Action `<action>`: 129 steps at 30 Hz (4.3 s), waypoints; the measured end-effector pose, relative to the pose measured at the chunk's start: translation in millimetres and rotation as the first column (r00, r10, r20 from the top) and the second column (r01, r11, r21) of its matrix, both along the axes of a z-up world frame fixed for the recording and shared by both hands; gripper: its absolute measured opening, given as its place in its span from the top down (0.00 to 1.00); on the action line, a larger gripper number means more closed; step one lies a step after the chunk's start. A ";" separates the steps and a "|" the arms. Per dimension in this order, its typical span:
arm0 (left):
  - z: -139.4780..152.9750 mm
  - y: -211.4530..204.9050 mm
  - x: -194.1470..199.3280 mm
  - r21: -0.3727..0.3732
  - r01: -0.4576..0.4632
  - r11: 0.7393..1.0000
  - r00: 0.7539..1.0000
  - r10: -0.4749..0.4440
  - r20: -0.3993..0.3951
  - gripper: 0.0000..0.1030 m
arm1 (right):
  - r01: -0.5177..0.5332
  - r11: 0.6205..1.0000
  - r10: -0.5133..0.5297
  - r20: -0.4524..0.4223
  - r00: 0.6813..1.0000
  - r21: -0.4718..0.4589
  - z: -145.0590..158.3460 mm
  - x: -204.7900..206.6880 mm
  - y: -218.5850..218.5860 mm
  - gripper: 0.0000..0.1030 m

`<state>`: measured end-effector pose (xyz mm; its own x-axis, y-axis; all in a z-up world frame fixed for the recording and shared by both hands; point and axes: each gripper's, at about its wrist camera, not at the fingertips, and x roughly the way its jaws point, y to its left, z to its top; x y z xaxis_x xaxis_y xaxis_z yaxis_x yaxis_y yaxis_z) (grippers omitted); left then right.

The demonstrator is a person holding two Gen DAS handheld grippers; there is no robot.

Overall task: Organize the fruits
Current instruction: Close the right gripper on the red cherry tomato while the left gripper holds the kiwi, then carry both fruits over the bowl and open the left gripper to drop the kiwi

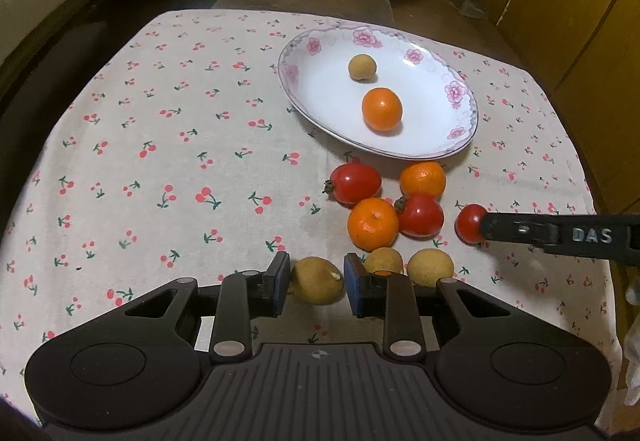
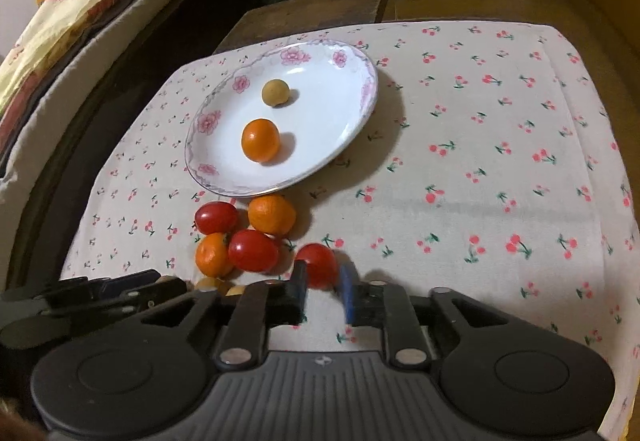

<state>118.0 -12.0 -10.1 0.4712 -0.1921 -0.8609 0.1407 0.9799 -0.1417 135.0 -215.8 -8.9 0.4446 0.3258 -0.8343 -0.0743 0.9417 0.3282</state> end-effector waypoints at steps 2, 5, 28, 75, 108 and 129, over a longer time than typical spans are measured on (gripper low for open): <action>-1.4 0.0 0.8 0.003 0.001 1.000 1.000 -0.001 -0.002 0.64 | -0.014 1.000 0.014 0.006 1.000 -0.014 -1.8 4.2 7.6 0.71; -5.4 1.3 3.5 -0.004 -0.006 1.000 1.000 0.006 -0.017 0.60 | -0.040 0.997 0.040 0.003 0.999 -0.060 -6.4 9.6 18.0 0.67; 3.9 -8.1 2.2 0.019 0.019 1.000 1.000 -0.019 0.008 0.64 | -0.091 0.986 0.100 0.062 0.993 -0.142 6.2 -2.9 25.5 0.73; 17.5 -44.8 95.5 0.075 0.031 0.997 0.998 -0.035 0.058 0.65 | -0.060 0.989 0.073 0.088 0.993 -0.135 14.3 88.3 22.9 0.73; 8.2 -46.2 101.1 0.097 0.024 0.995 0.998 -0.029 0.052 0.64 | -0.048 0.990 0.062 0.094 0.994 -0.136 5.0 95.8 24.6 0.72; 26.9 -41.3 92.7 0.081 0.021 0.996 0.996 -0.028 0.089 0.55 | -0.033 0.989 0.051 0.122 0.991 -0.147 25.5 85.4 22.2 0.72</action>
<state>210.7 -53.3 16.8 0.5432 -0.1367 -0.8284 0.1733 0.9837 -0.0487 220.4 -193.6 16.6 0.5368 0.2266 -0.8127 -0.1465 0.9737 0.1748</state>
